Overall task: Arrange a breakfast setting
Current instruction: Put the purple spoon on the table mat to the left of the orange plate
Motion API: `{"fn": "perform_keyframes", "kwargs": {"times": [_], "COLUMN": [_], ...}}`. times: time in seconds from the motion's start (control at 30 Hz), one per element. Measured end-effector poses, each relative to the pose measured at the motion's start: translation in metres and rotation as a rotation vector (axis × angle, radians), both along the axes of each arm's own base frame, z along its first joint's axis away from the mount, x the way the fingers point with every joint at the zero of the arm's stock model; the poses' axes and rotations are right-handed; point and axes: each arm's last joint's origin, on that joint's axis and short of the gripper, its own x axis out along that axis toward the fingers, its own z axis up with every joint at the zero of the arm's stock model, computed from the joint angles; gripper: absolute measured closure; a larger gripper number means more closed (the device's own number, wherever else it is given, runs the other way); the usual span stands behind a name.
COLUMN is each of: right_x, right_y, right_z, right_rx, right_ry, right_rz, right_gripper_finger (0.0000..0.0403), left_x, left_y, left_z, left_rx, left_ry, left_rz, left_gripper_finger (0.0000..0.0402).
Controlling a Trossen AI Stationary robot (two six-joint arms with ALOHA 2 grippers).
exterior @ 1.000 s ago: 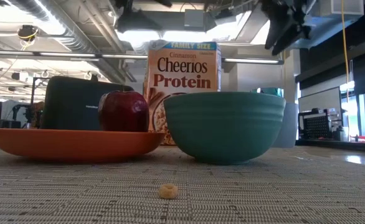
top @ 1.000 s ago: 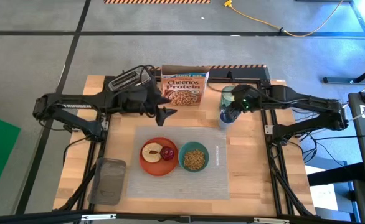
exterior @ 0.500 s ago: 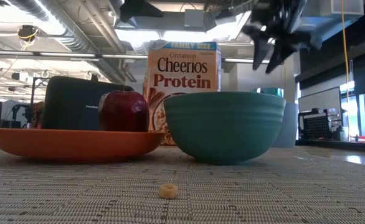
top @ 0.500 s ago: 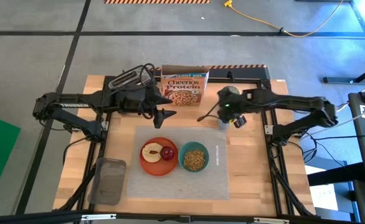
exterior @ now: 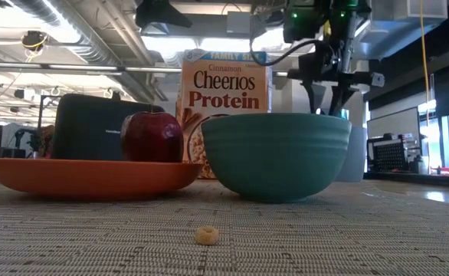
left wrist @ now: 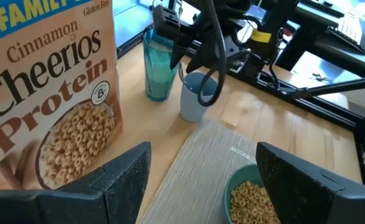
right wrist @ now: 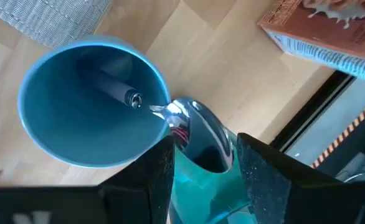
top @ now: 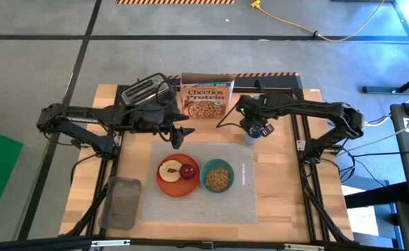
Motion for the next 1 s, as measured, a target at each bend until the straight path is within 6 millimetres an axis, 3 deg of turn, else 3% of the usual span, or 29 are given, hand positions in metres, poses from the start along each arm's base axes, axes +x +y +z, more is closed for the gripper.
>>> {"fn": "perform_keyframes", "kwargs": {"times": [0.2,0.53,0.8,1.0], "right_x": [-0.002,0.0,0.001,0.005], "right_y": [-0.002,-0.001,-0.001,-0.002], "right_z": [0.0,0.0,0.001,0.019], "right_rx": [0.038,0.073,0.066,0.061], "right_ry": [-0.002,-0.035,-0.046,-0.095], "right_rz": [-0.003,-0.005,-0.025,-0.071], "right_gripper_finger": [0.0254,0.0388,0.0376,0.0398], "left_x": [0.0,0.0,0.0,0.0], "left_y": [0.001,0.002,0.001,0.001], "left_z": [0.0,0.0,0.0,0.0], "left_rx": [0.008,0.004,0.002,0.002], "left_ry": [-0.002,-0.008,-0.008,-0.008], "left_rz": [0.019,0.044,0.044,0.043], "left_gripper_finger": [0.0118,0.0118,0.0118,0.0118]}}
